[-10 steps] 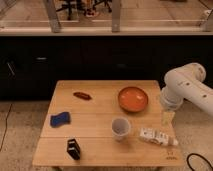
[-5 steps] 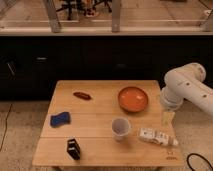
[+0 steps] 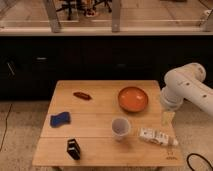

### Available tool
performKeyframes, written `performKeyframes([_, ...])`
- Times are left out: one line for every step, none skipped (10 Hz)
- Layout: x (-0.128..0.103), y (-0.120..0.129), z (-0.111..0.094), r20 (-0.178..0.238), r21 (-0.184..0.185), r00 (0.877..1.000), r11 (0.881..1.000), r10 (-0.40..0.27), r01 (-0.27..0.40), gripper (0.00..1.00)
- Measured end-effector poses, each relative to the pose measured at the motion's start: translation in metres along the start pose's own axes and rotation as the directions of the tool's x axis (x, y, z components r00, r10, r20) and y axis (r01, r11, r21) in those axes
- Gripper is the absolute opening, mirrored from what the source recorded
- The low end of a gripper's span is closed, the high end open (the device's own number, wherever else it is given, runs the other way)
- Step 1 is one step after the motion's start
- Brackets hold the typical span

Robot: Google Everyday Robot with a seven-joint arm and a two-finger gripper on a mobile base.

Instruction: Knock the eraser over

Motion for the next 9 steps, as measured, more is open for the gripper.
performKeyframes([0.0, 0.0, 0.0, 0.0, 0.0, 1.0, 1.0, 0.0, 0.0, 0.8])
performKeyframes([-0.001, 0.0, -0.001, -0.001, 0.0, 1.0, 1.0, -0.002, 0.002, 0.8])
performKeyframes([-0.005, 0.001, -0.001, -0.003, -0.002, 1.0, 1.0, -0.014, 0.014, 0.8])
performKeyframes([-0.016, 0.002, -0.002, -0.003, -0.004, 0.999, 0.999, -0.032, 0.032, 0.8])
performKeyframes([-0.031, 0.003, -0.003, -0.001, -0.006, 0.999, 0.999, -0.05, 0.05, 0.8])
performKeyframes([-0.046, 0.003, -0.005, 0.001, -0.009, 0.997, 0.997, -0.072, 0.072, 0.8])
performKeyframes([-0.053, 0.004, -0.005, 0.0, -0.012, 0.996, 0.996, -0.085, 0.085, 0.8])
performKeyframes([-0.055, 0.005, -0.006, -0.002, -0.015, 0.996, 0.996, -0.093, 0.093, 0.8])
performKeyframes([-0.056, 0.006, -0.007, -0.003, -0.017, 0.994, 0.994, -0.107, 0.107, 0.8])
